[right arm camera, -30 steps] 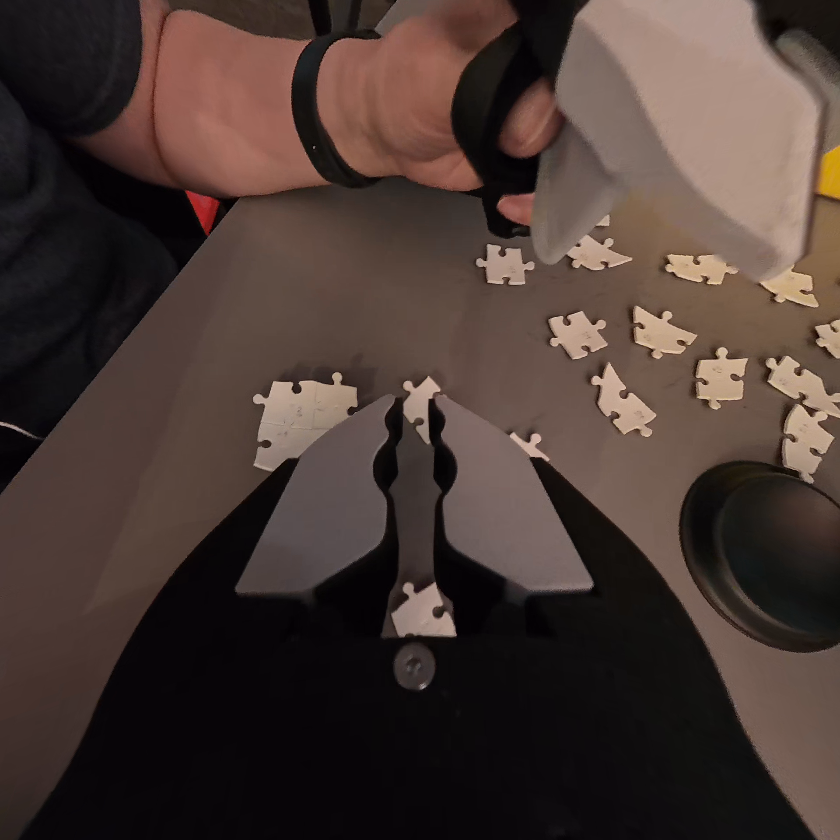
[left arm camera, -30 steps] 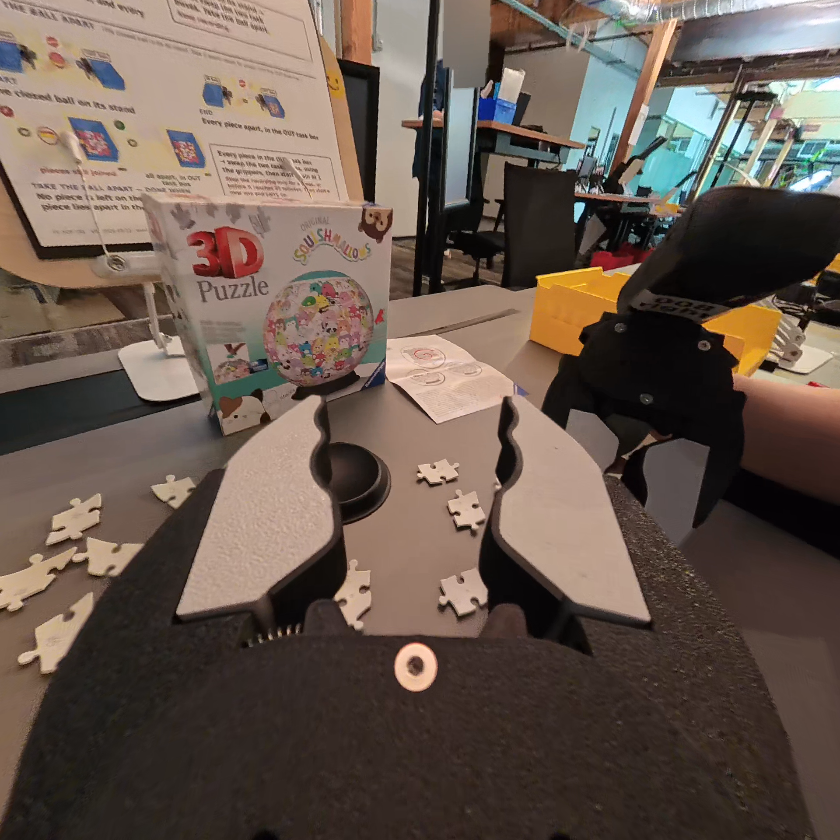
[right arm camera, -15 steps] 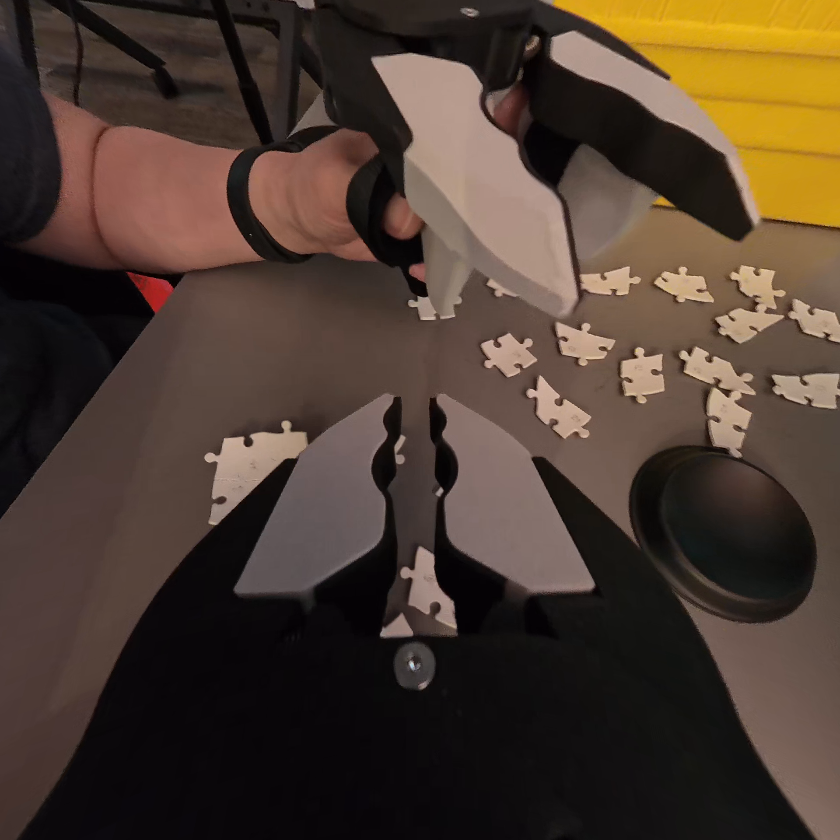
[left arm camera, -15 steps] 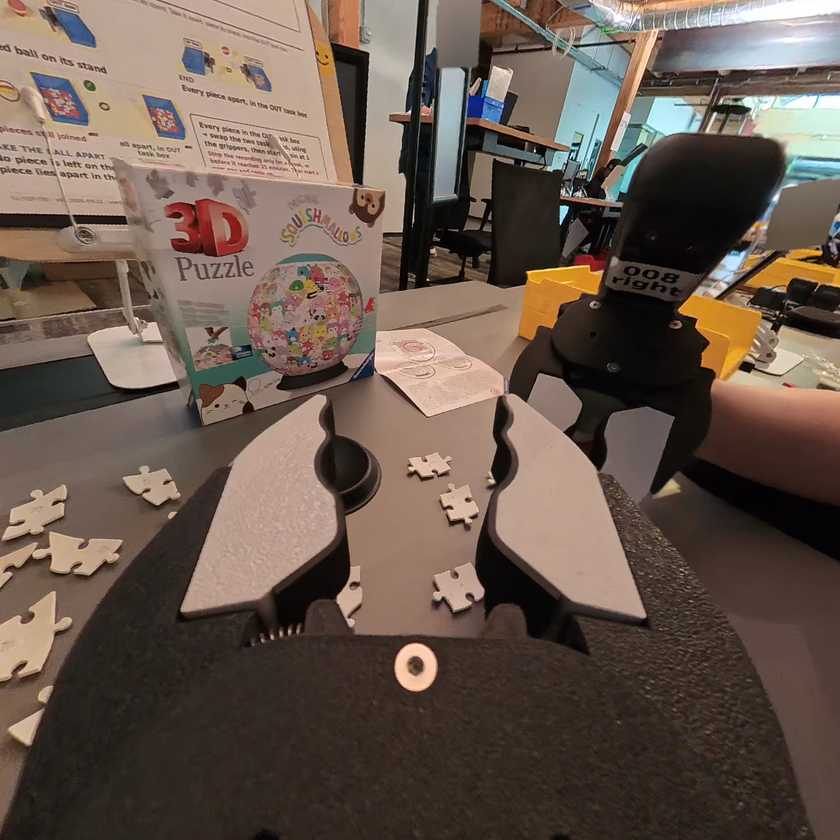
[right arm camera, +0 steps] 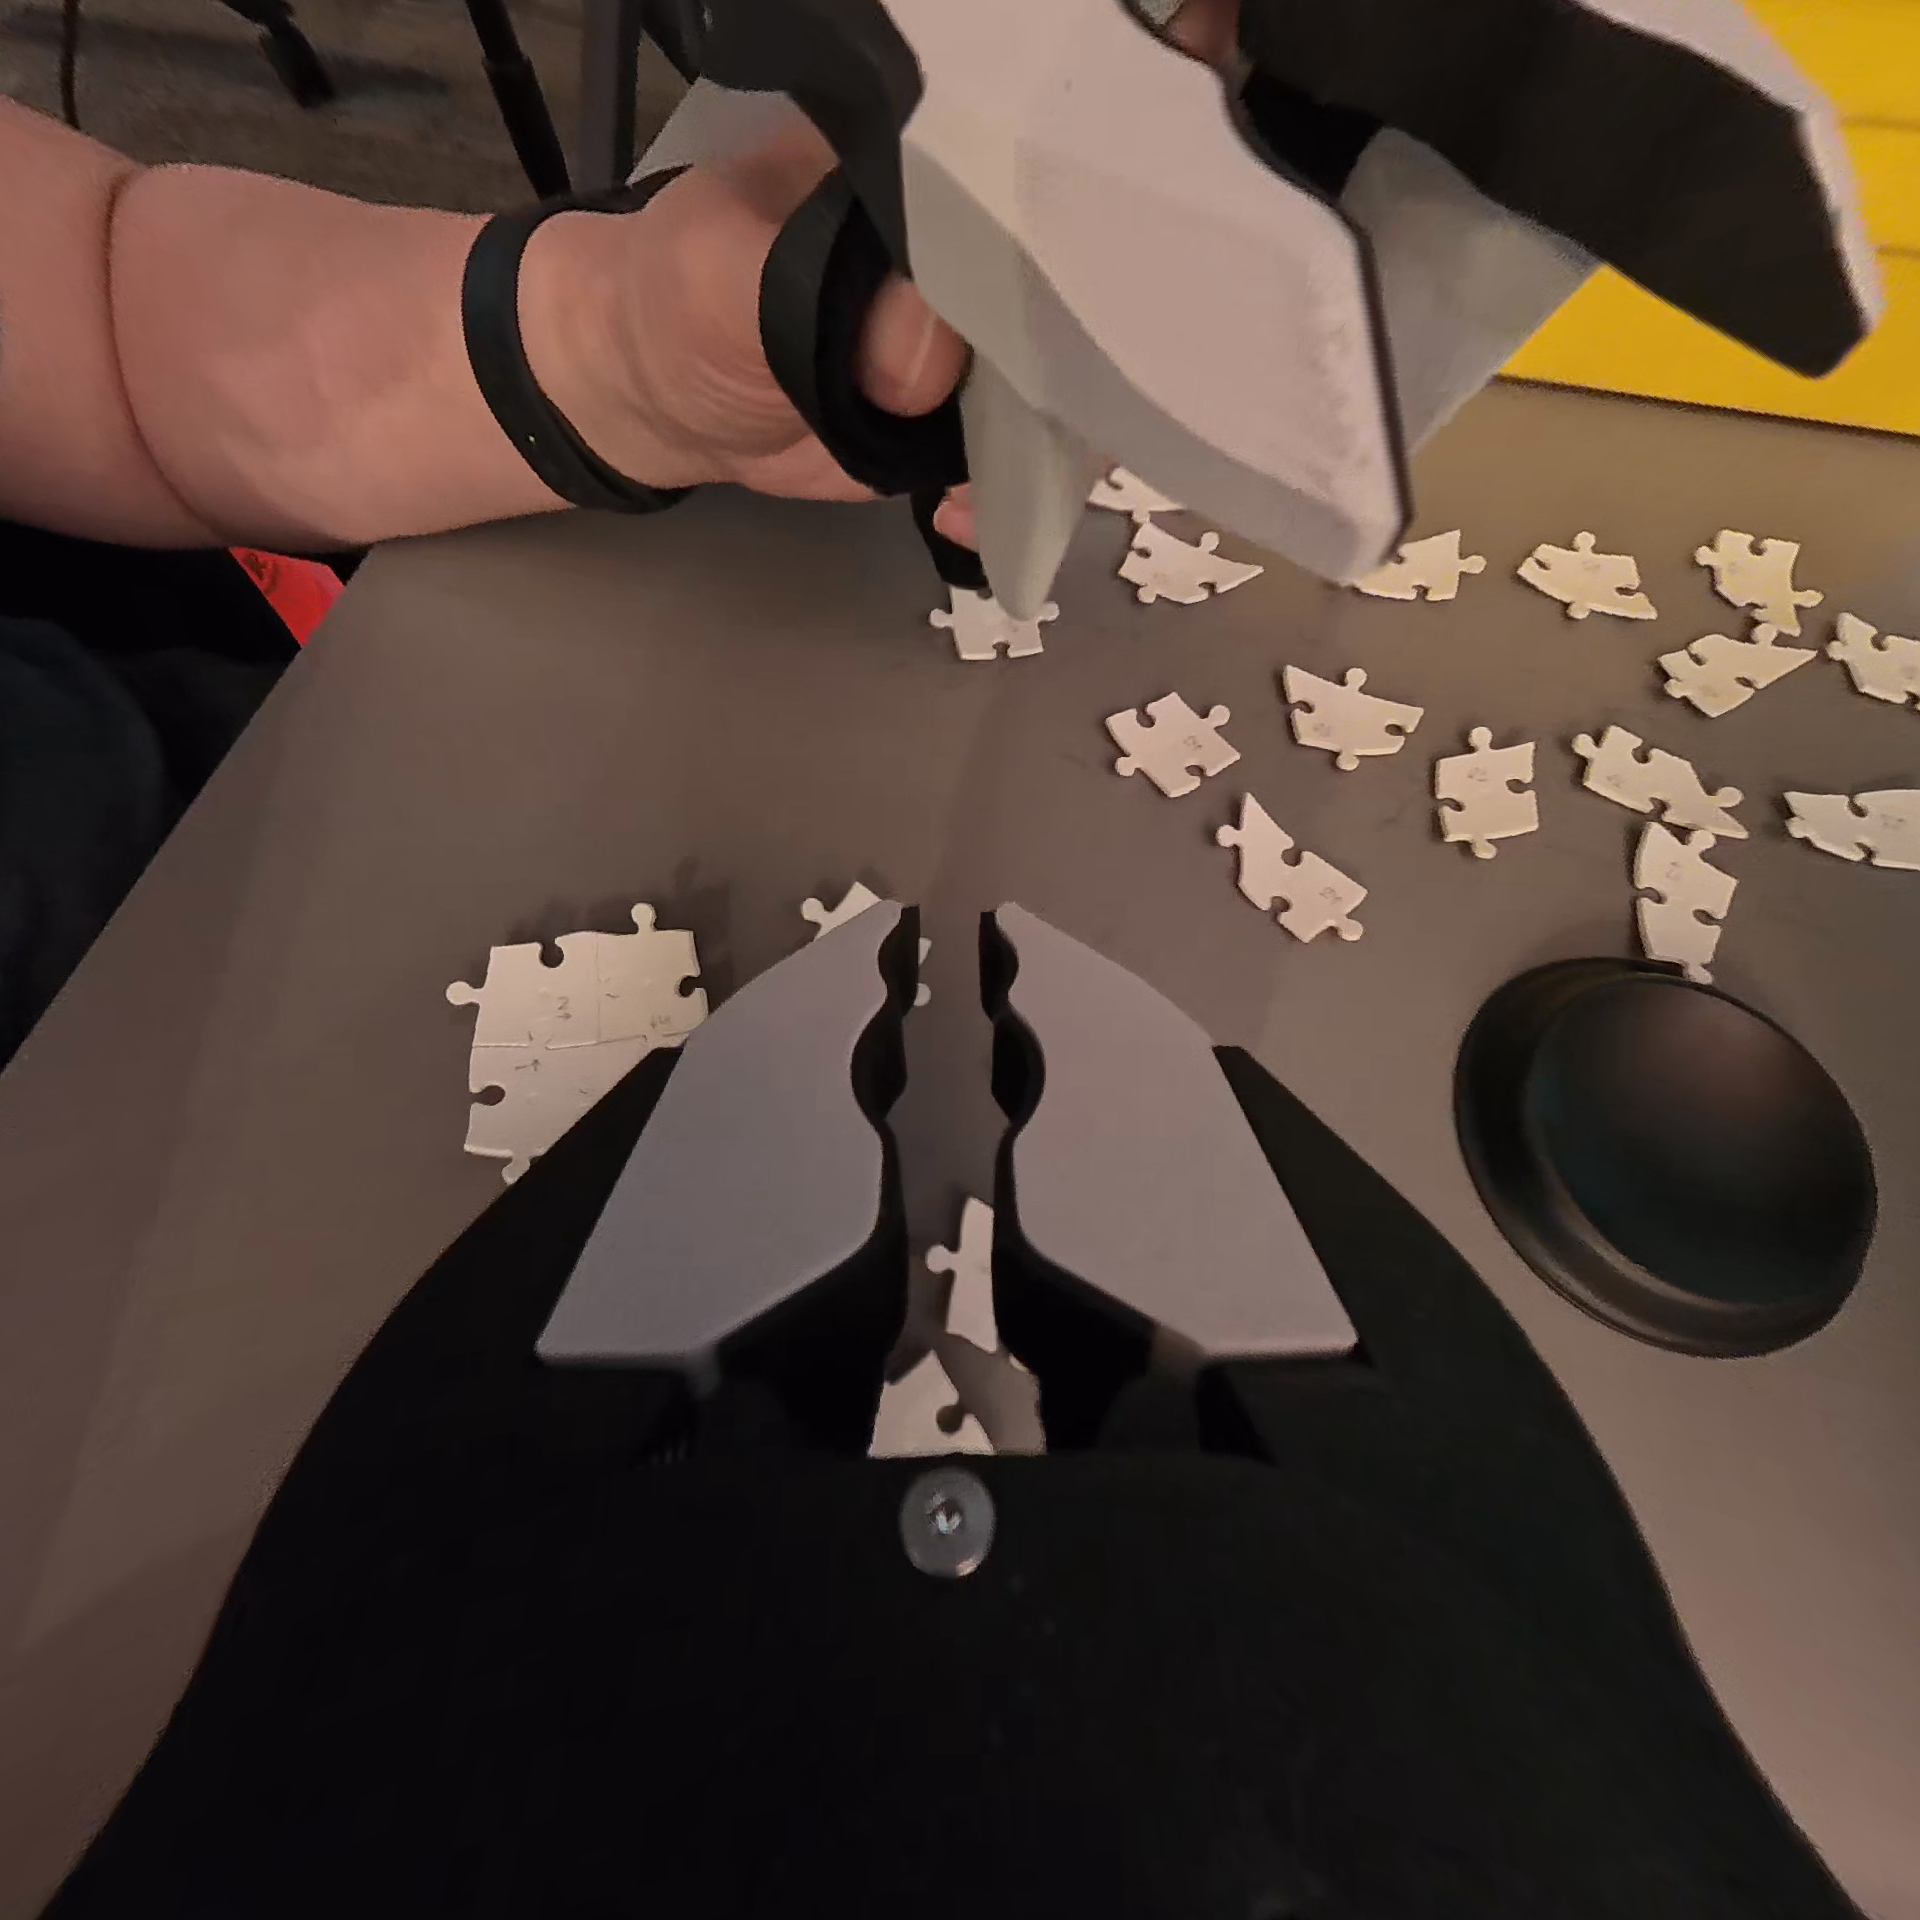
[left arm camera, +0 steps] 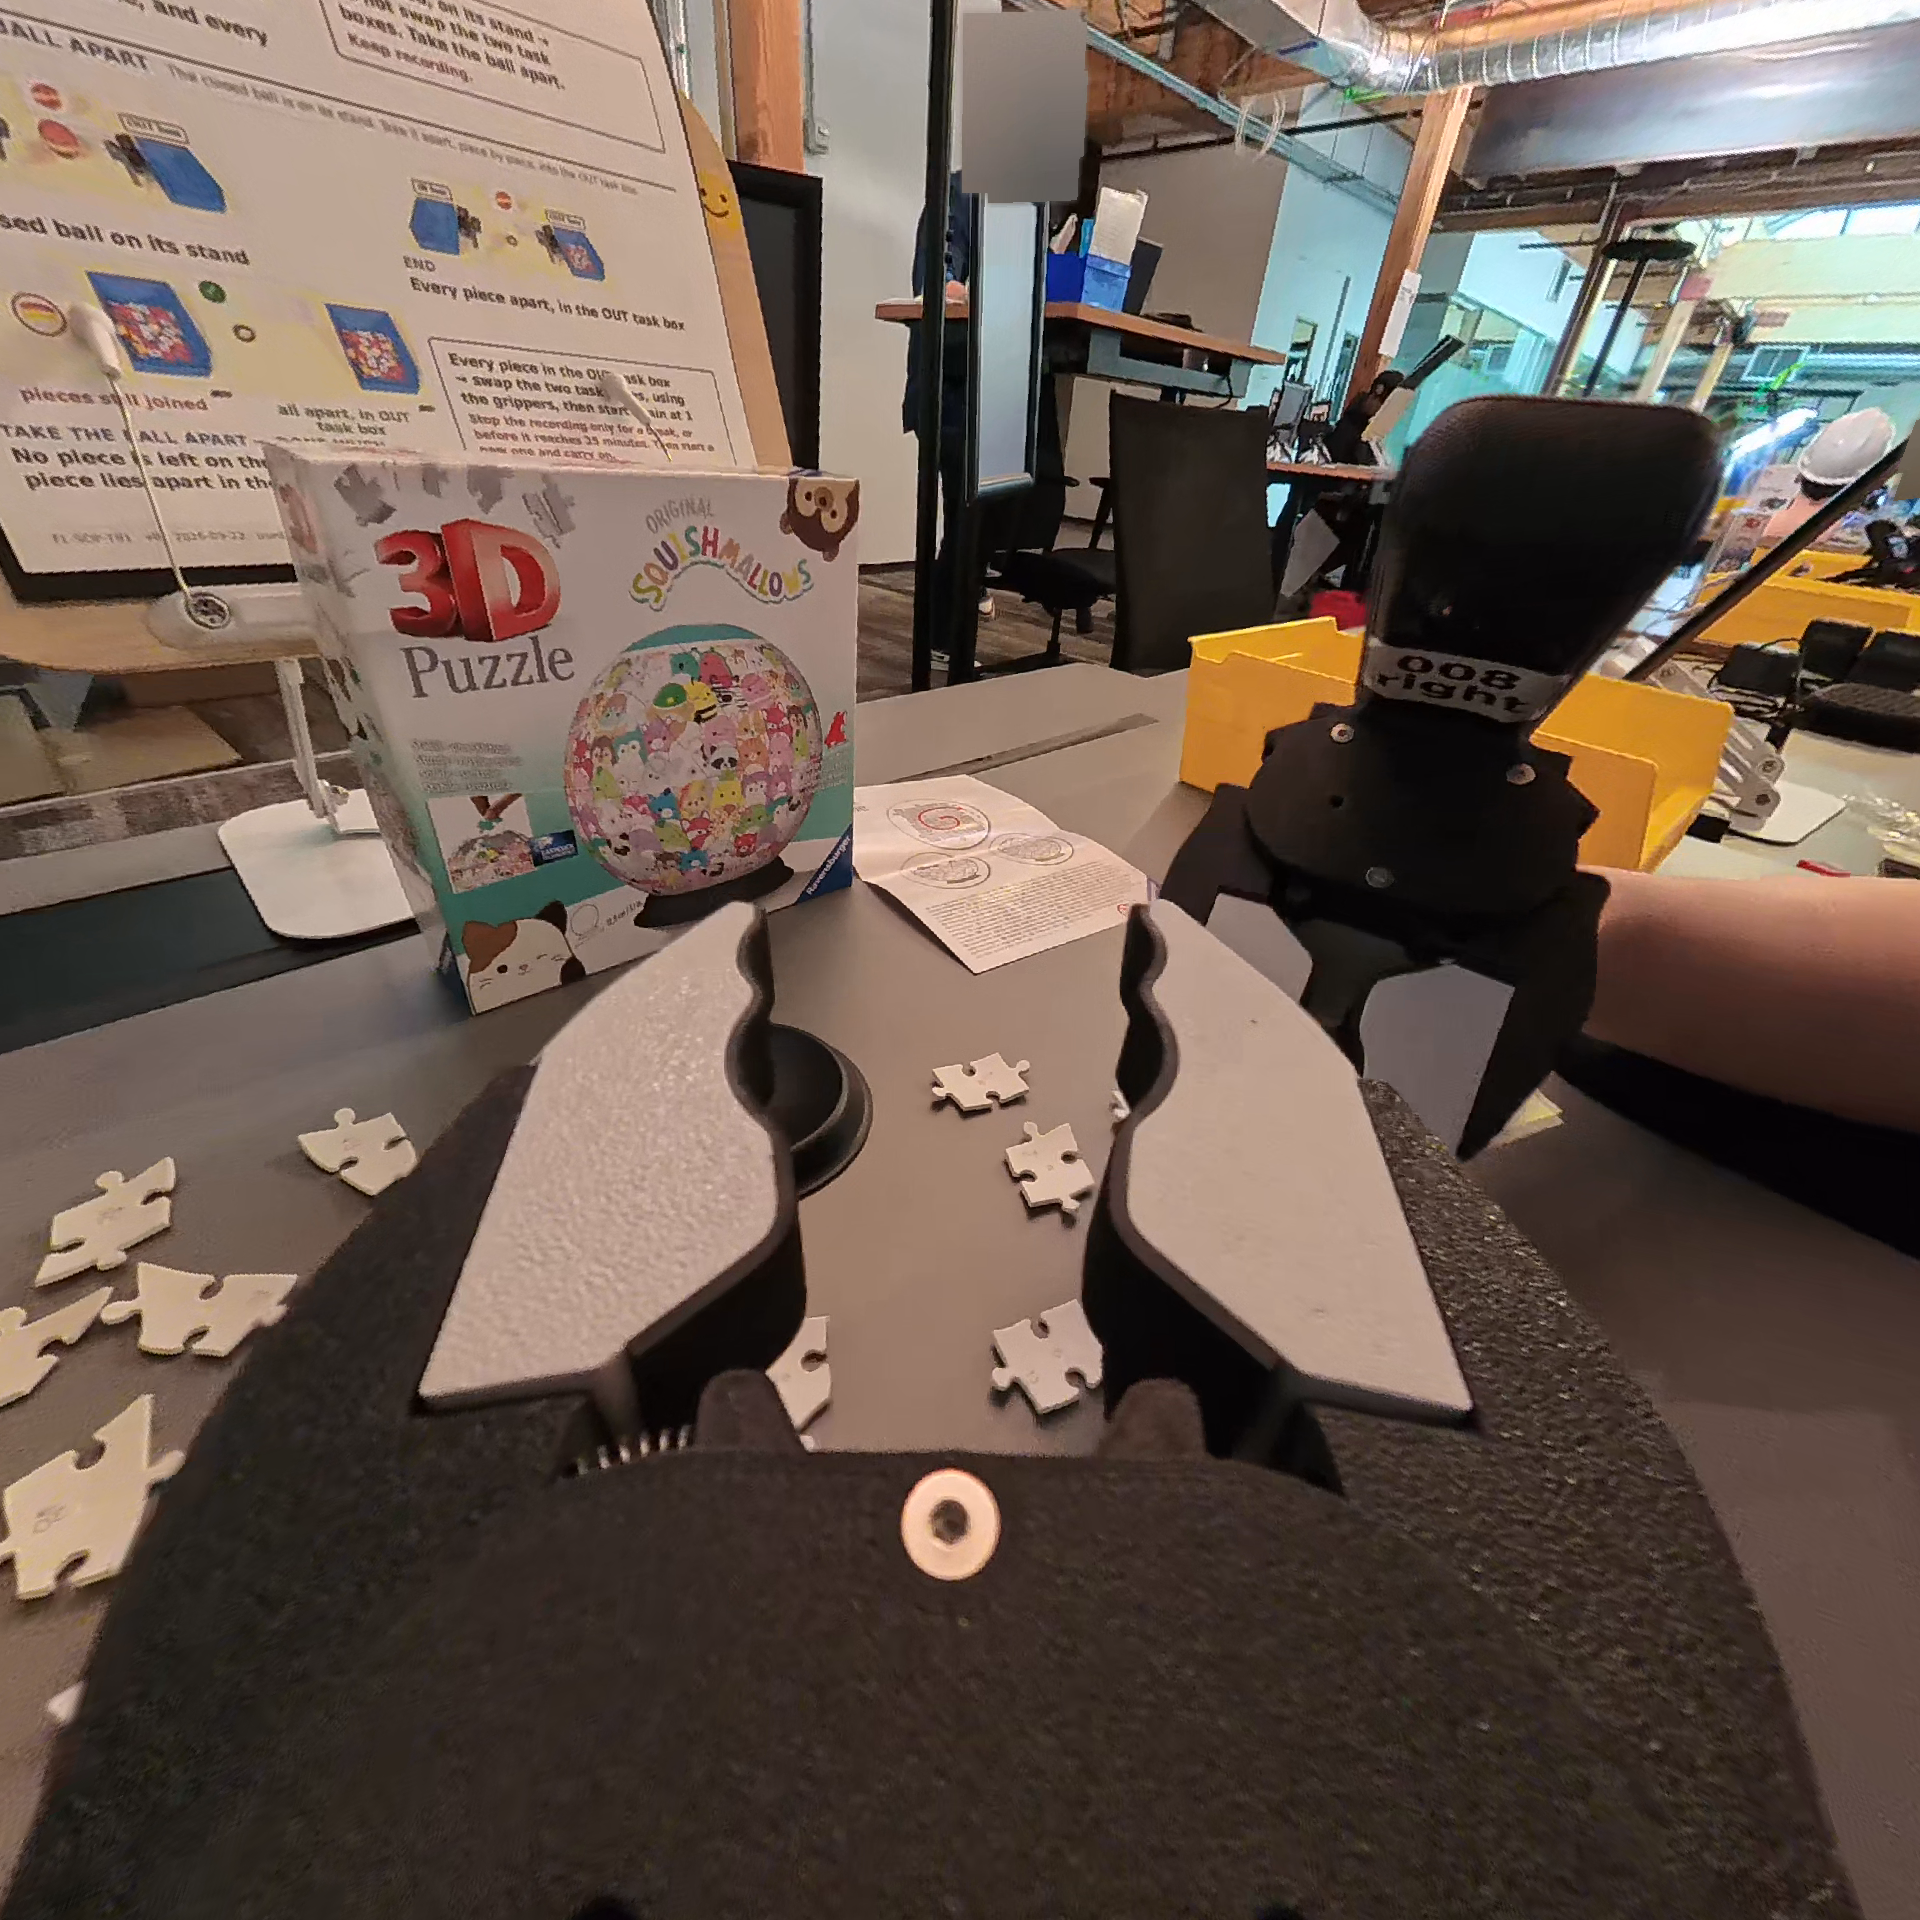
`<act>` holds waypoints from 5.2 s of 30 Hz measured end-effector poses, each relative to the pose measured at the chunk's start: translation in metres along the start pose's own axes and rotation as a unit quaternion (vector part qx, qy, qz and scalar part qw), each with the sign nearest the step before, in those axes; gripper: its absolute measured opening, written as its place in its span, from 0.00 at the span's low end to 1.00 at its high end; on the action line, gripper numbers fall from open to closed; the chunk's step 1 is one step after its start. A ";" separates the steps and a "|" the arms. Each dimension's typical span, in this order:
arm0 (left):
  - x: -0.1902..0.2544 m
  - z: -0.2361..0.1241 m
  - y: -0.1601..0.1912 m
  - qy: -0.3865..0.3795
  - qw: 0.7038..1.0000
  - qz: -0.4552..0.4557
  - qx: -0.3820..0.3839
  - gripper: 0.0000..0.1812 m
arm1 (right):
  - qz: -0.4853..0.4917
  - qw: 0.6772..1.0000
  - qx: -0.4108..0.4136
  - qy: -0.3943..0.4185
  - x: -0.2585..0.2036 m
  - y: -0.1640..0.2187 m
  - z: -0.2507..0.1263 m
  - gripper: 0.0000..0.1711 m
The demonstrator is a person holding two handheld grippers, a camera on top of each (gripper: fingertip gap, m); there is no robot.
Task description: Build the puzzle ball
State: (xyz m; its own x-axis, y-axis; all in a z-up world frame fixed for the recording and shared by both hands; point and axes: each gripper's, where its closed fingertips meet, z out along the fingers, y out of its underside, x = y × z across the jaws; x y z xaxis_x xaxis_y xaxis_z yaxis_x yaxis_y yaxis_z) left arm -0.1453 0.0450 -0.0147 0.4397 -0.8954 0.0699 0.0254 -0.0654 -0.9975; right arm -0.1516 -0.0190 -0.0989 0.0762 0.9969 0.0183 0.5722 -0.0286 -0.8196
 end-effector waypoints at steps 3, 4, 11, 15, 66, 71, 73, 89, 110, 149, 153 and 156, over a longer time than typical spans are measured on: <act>0.003 0.002 0.002 0.005 1.000 -0.001 -0.004 0.35 | -0.014 1.000 -0.003 0.004 -0.003 0.000 0.005 0.07; 0.003 0.003 0.003 0.004 1.000 0.002 -0.006 0.35 | -0.024 1.000 -0.003 0.008 -0.004 0.000 0.006 0.06; 0.001 0.003 0.004 0.005 1.000 -0.012 -0.004 0.35 | -0.047 0.999 0.007 0.009 -0.010 -0.003 0.012 0.05; 0.000 0.001 0.002 0.005 1.000 -0.011 0.000 0.34 | -0.056 0.998 -0.004 0.021 -0.006 0.000 0.013 0.04; 0.004 0.000 0.003 0.024 1.000 -0.016 -0.008 0.32 | -0.030 0.998 -0.022 0.043 0.008 0.005 0.012 0.01; 0.008 0.002 0.004 0.030 0.999 -0.015 -0.009 0.32 | -0.048 0.997 -0.037 0.047 0.006 0.008 0.015 0.01; 0.009 0.002 0.005 0.033 0.999 -0.014 -0.012 0.32 | -0.047 0.997 -0.034 0.046 0.006 0.007 0.015 0.01; 0.021 0.006 0.013 0.069 0.996 -0.027 -0.042 0.32 | -0.044 0.998 -0.028 0.042 0.005 0.005 0.014 0.01; 0.029 0.008 0.018 0.084 0.994 -0.018 -0.060 0.31 | -0.046 0.997 -0.037 0.042 0.006 0.010 0.015 0.01; 0.111 -0.033 0.064 0.198 0.956 0.011 -0.216 0.27 | -0.010 0.995 -0.074 -0.060 -0.004 0.021 -0.049 0.01; 0.117 -0.050 0.106 0.172 0.939 0.014 -0.298 0.27 | 0.007 0.996 -0.081 -0.037 0.011 0.030 -0.064 0.01; 0.125 -0.056 0.116 0.182 0.931 -0.020 -0.316 0.27 | -0.002 0.996 -0.088 0.005 0.024 0.030 -0.090 0.01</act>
State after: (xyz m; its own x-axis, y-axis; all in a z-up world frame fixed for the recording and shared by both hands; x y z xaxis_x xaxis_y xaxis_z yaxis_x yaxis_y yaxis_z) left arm -0.1377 -0.0989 -0.1213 0.1142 -0.9689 0.2195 -0.5477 -0.2457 -0.7998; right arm -0.0587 -0.0023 -0.0717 0.0816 0.9963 0.0279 0.7061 -0.0380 -0.7071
